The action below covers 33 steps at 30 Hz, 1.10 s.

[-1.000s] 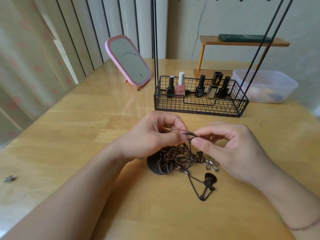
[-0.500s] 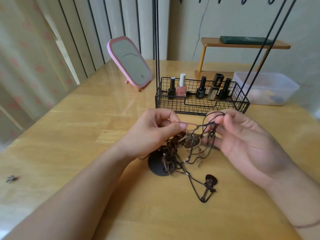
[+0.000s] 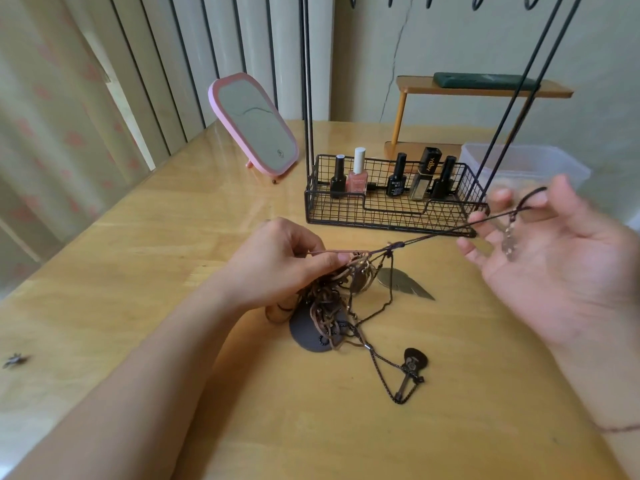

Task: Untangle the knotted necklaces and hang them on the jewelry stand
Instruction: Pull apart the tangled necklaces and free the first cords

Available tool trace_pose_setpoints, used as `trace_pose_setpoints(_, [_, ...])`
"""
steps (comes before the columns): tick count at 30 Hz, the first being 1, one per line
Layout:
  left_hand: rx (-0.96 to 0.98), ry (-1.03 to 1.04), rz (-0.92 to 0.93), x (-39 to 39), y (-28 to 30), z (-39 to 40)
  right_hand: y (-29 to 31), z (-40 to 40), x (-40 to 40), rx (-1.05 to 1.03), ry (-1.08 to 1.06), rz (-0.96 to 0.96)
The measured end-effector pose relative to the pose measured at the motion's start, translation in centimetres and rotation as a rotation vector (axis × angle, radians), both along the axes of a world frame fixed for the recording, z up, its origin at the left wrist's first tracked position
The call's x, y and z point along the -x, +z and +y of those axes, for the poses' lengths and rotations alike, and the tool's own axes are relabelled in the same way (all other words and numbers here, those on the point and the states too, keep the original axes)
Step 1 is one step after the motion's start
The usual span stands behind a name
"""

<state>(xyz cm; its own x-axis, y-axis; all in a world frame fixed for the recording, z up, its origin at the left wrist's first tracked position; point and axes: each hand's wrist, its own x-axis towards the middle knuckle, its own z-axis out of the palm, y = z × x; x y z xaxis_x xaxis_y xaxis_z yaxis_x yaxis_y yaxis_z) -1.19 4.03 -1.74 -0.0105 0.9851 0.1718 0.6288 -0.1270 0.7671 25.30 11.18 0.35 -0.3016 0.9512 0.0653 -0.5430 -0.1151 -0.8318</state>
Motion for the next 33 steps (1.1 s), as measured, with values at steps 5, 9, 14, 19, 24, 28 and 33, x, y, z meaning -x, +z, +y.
trace_pose_setpoints(5, [0.036, 0.053, 0.011, 0.6, 0.0, 0.1, -0.1, 1.1, -0.8, -0.008, -0.097, 0.089])
trace_pose_setpoints(9, [0.035, 0.084, 0.019, 0.9, 0.1, 0.0, 0.2, 1.7, -1.0, 0.007, -0.21, 0.275])
trace_pose_setpoints(14, [-0.049, 0.102, 0.123, 0.8, -0.1, 0.3, 0.9, 1.4, -1.5, -0.017, -0.157, 0.114])
trace_pose_setpoints(19, [-0.2, -0.073, 0.364, -2.1, -1.0, 0.0, 0.4, 1.1, -1.4, -0.28, 0.272, 0.184])
trace_pose_setpoints(24, [-0.174, -0.234, 0.544, -3.3, -1.9, 0.5, 0.7, 2.2, -2.8, -0.042, 0.609, 0.512])
trace_pose_setpoints(28, [-0.204, -0.211, 0.412, -2.9, -2.3, 0.8, 0.8, 1.5, -2.8, -0.356, 0.205, -0.093])
trace_pose_setpoints(33, [-0.137, -0.182, 0.15, -3.1, -1.9, 0.7, -0.2, -1.1, 0.2, -0.807, 0.063, -1.462])
